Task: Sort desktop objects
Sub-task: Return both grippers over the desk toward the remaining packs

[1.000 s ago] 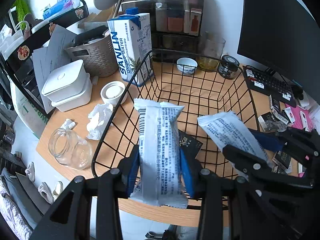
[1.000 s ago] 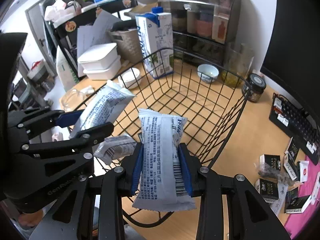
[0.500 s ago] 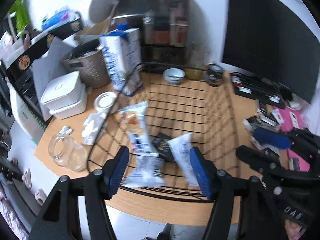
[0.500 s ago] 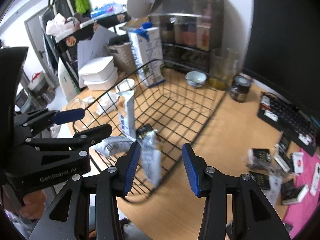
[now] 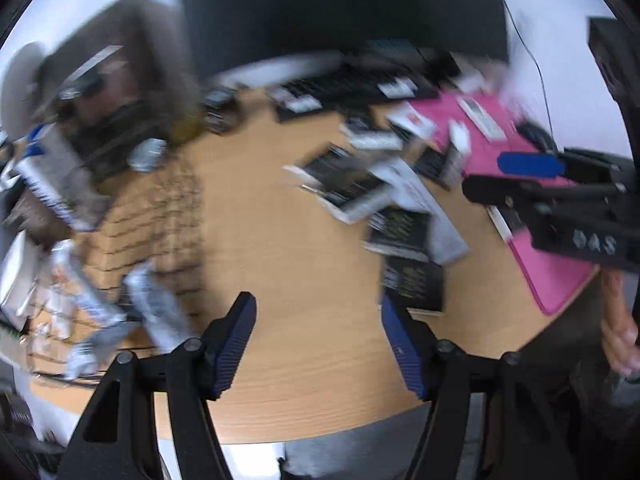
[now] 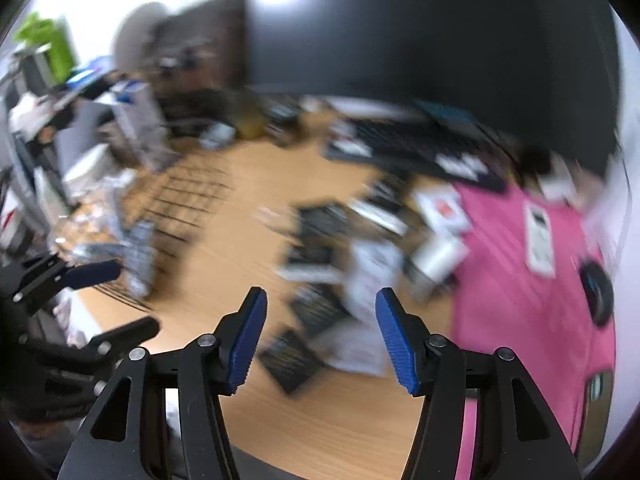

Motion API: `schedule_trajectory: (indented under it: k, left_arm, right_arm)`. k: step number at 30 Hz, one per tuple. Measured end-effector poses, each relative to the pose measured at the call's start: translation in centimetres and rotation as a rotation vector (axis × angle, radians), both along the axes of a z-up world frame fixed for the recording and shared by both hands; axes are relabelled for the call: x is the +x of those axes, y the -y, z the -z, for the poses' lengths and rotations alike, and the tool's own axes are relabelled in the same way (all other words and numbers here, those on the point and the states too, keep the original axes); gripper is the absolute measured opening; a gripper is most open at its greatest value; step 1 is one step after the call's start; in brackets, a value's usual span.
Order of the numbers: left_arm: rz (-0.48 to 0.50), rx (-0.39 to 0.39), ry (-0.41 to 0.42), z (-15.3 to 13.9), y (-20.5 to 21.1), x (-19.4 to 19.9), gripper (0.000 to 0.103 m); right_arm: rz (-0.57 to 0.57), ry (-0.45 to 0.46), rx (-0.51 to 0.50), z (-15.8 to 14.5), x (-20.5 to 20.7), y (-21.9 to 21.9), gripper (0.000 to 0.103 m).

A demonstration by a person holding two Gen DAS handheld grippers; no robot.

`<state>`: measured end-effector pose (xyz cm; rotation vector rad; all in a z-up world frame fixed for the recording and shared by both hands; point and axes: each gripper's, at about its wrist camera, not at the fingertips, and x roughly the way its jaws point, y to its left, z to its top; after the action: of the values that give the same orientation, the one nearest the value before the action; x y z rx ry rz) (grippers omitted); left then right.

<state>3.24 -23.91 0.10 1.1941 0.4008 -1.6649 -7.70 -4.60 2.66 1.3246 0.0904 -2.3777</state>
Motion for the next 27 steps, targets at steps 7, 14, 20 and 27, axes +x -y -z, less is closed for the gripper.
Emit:
schedule_trajectory:
  k: [7, 14, 20, 27]
  left_arm:
    - [-0.042, 0.134, 0.011, 5.7, 0.6, -3.7, 0.07]
    - [-0.144, 0.198, 0.017, 8.5, 1.6, -2.0, 0.07]
    - [-0.159, 0.179, 0.042, 9.2, 2.8, -2.4, 0.071]
    - [-0.17, 0.146, 0.055, 8.8, 4.1, -2.3, 0.071]
  right_arm:
    - [0.177, 0.076, 0.098, 6.0, -3.0, -9.1, 0.058]
    - [0.275, 0.082, 0.142, 7.9, -5.7, -14.3, 0.058]
    - [0.26, 0.102, 0.159, 9.7, -5.7, -14.3, 0.058]
    - [0.182, 0.106, 0.15, 9.4, -1.4, -11.5, 0.058]
